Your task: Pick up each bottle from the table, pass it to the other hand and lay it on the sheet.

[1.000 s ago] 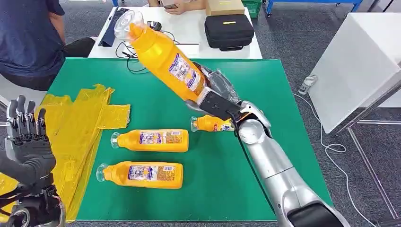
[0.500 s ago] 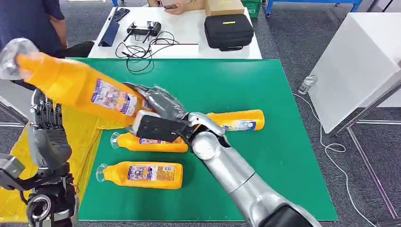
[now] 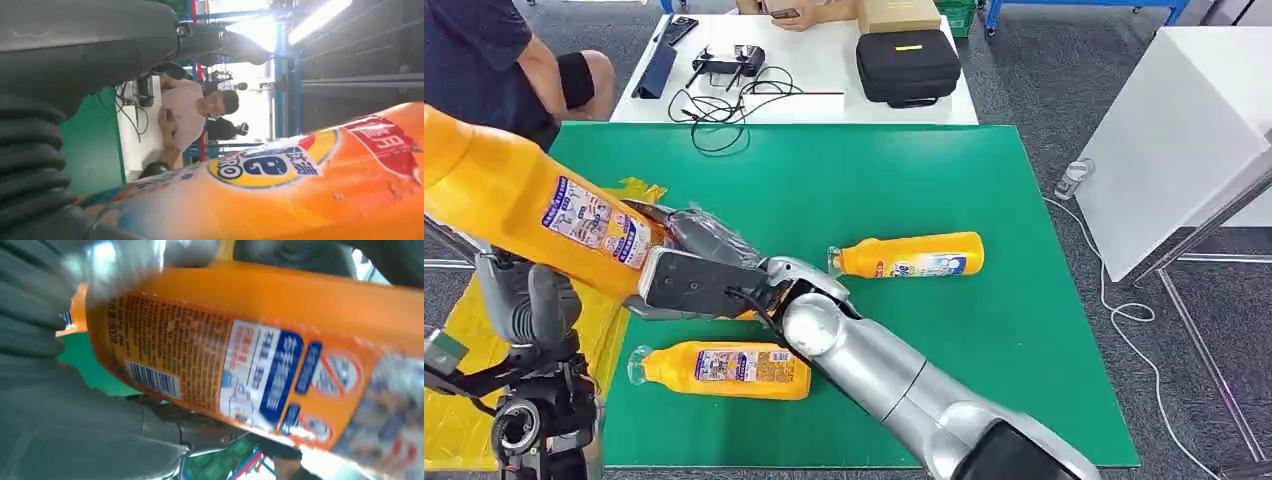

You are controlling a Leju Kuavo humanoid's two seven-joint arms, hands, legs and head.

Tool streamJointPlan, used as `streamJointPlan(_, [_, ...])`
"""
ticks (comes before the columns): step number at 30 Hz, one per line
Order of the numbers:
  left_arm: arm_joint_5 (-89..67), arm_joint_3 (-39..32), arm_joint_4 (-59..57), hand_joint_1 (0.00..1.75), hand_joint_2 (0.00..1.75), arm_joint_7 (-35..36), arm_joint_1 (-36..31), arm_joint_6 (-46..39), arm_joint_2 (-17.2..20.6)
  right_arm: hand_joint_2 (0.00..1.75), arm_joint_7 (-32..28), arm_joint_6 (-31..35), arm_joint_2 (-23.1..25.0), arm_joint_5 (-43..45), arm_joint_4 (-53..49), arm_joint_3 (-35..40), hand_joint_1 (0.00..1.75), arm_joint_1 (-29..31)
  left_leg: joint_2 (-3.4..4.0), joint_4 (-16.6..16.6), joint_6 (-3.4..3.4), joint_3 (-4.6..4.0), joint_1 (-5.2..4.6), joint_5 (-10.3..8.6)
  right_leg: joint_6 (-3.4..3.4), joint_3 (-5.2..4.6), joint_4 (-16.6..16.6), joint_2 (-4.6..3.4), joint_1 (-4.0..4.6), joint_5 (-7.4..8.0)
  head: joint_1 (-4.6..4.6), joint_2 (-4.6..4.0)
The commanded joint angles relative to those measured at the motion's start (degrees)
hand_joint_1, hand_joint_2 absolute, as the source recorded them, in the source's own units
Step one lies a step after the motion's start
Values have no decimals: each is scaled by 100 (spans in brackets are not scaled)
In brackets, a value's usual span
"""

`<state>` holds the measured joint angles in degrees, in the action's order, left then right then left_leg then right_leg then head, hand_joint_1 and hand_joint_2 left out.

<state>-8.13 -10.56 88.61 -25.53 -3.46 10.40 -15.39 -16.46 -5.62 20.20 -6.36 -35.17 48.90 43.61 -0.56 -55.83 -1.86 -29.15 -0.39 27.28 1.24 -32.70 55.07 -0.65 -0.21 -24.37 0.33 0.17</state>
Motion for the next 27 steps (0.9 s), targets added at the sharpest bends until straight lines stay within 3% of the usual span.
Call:
streamJointPlan(1, [-18,158,-323,0,175,43,-233,-8,79,175,17,-3,-20,22,528,685,175,452,-5,-3,11,6,6,3,-1,10,1,12,6,-5,0,-2])
streamJointPlan(16, [64,601,-153,0,175,210,-130,-16,79,175,294,231,-20,188,935,1083,175,335,-6,3,9,11,7,3,0,17,-6,14,7,-5,0,0])
streamJointPlan(27, [-588,1306,-867,0,175,553,-230,209,423,175,606,453,-345,-1042,1060,11,175,121,-33,9,11,17,6,-5,0,28,-15,43,7,-6,-2,0])
